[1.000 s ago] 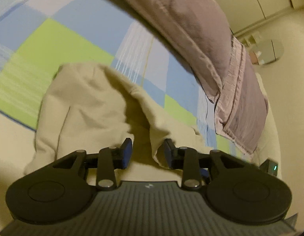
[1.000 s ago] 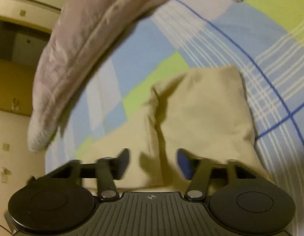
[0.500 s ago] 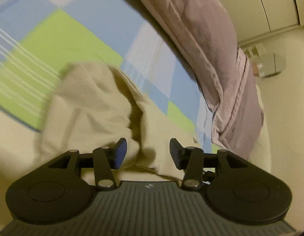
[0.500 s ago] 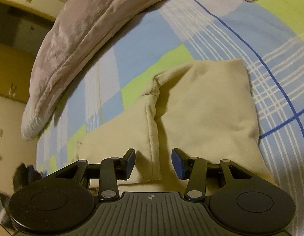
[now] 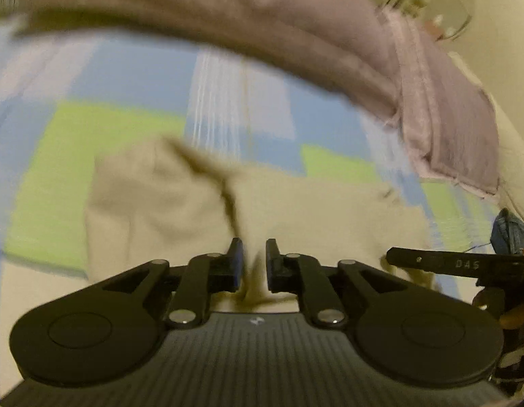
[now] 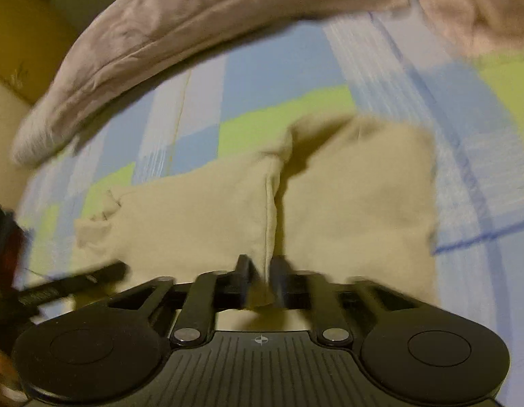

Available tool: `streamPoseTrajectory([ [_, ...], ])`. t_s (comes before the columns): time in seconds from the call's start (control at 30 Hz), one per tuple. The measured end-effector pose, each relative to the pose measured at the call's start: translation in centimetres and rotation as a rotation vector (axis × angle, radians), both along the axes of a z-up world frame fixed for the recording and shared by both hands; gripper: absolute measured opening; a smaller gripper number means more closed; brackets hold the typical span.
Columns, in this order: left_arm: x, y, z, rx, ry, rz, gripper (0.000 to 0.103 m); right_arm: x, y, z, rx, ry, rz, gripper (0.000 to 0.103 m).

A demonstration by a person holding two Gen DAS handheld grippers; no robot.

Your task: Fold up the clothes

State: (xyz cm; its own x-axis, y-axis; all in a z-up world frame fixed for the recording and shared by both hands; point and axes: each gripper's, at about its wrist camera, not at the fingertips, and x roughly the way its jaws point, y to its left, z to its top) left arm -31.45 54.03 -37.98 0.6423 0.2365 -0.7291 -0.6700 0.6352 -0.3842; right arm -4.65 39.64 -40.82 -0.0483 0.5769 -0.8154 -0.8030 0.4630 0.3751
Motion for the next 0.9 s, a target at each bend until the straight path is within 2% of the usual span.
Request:
streamPoseTrajectory([
  [0.1,0.0,-0.1,2.2,0.08,-0.054,-0.033,0.009,-1.2,-0.4,2.9,0.071,-0.174,0.009,0.035],
  [0.17,1.2,-0.2,1.8,0.097,-0.038,-0.084,0.008,-2.1,0.1,3.8,0.128,-0.203,0.035,0.035],
  [0.23,2.2,-0.5,-0.6,0.078,0.031,-0.127,0.007,-3.2,1.0,3.5,0.143,-0.208,0.082,0.035],
  [0.3,3.1,-1.0,-3.5,0.061,0.12,-0.168,0.005,-4.5,1.4,1.3,0.082,-0.222,0.13,0.035],
  [0.37,2.6,-1.0,-3.5,0.054,0.095,-0.136,0.004,-5.3,1.6,-1.6,-0.038,-0.223,0.164,0.035],
  [0.4,2.3,-1.0,-3.4,0.05,0.08,-0.119,0.003,-5.5,1.1,-1.8,-0.016,-0.242,0.165,0.035],
  [0.5,0.9,-2.6,-1.0,0.135,0.03,-0.112,0.003,-6.3,0.0,-0.2,-0.015,-0.278,0.146,0.035],
  [0.6,-1.3,-4.0,-1.7,0.154,0.09,-0.133,0.005,-7.5,-2.6,1.4,0.025,-0.316,0.124,0.035],
  [0.63,-1.9,-4.3,-2.6,0.138,0.133,-0.132,0.005,-7.9,-3.6,1.6,0.027,-0.328,0.119,0.035],
  [0.77,-5.4,-5.8,-1.0,0.177,0.078,-0.113,0.004,-9.0,-6.6,0.1,-0.131,-0.34,0.063,0.035],
  [0.83,-6.9,-6.7,-1.0,0.167,0.084,-0.12,0.005,-9.7,-8.9,1.7,-0.067,-0.366,0.012,0.035],
  [0.9,-8.0,-7.5,-2.1,0.128,0.15,-0.134,0.005,-10.5,-9.8,1.4,-0.1,-0.376,0.009,0.035],
])
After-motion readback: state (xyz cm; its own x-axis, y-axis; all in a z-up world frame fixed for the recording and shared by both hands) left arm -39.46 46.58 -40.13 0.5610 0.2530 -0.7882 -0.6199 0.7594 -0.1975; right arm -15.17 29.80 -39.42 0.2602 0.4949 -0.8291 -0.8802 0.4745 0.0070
